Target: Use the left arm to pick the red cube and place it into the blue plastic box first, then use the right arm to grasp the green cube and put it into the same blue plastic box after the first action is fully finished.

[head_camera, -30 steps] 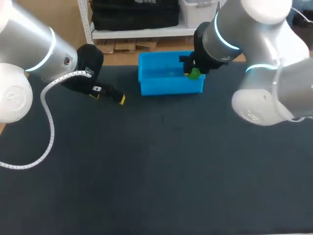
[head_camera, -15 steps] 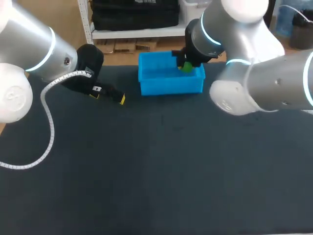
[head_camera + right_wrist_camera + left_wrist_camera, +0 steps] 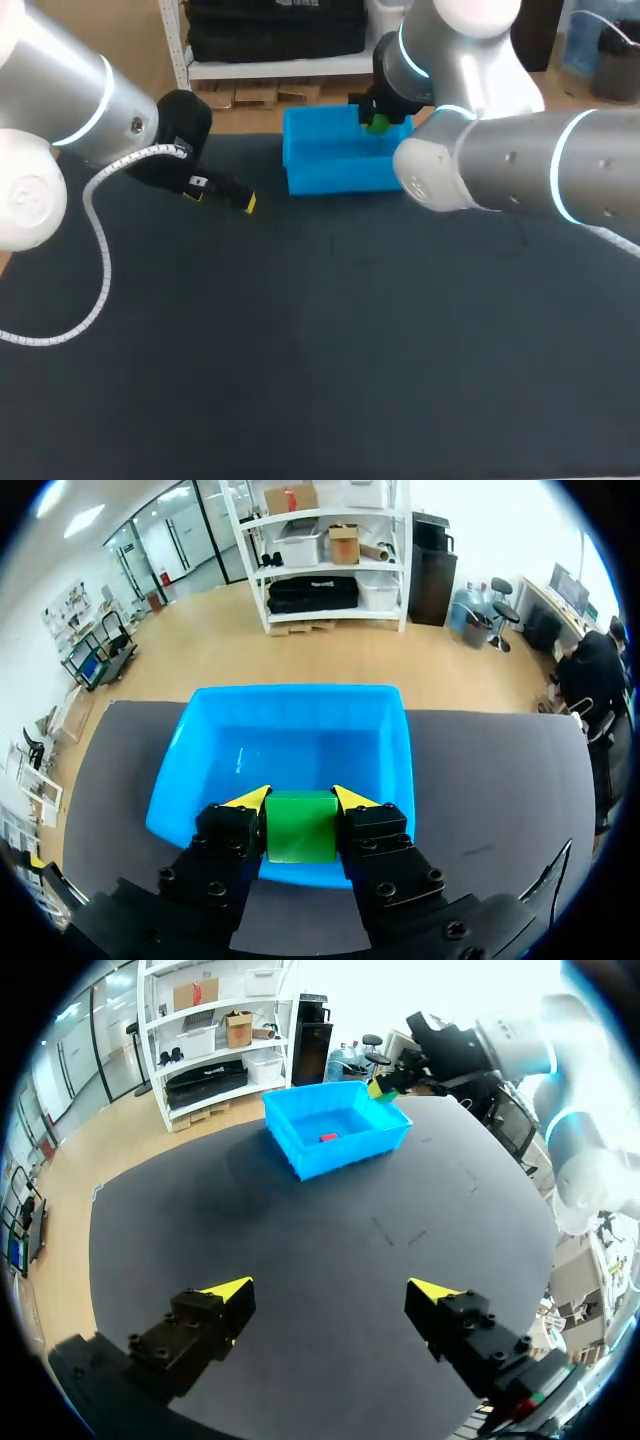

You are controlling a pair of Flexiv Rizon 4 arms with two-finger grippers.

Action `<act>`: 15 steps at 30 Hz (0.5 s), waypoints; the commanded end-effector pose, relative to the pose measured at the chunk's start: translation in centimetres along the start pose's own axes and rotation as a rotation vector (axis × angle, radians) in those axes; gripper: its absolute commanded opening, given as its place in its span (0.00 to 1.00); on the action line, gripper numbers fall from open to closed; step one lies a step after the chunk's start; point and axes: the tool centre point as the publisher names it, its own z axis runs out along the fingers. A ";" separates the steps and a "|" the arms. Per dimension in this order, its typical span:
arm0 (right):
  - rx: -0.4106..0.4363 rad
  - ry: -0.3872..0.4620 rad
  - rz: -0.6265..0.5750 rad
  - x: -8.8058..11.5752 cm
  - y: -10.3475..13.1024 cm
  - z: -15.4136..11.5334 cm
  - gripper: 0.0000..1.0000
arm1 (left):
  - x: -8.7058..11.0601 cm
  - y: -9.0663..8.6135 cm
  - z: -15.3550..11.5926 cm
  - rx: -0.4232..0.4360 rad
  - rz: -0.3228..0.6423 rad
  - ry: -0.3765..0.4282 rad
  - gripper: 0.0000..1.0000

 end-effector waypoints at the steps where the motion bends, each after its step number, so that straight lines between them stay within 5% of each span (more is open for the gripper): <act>1: -0.001 0.031 -0.001 -1.4 -0.1 3.0 0.00 | 0.1 0.1 0.0 0.003 0.000 -0.003 1.00; 15: 0.002 0.070 0.000 -1.4 -0.2 4.3 0.00 | 0.1 0.1 0.0 0.003 0.000 -0.003 1.00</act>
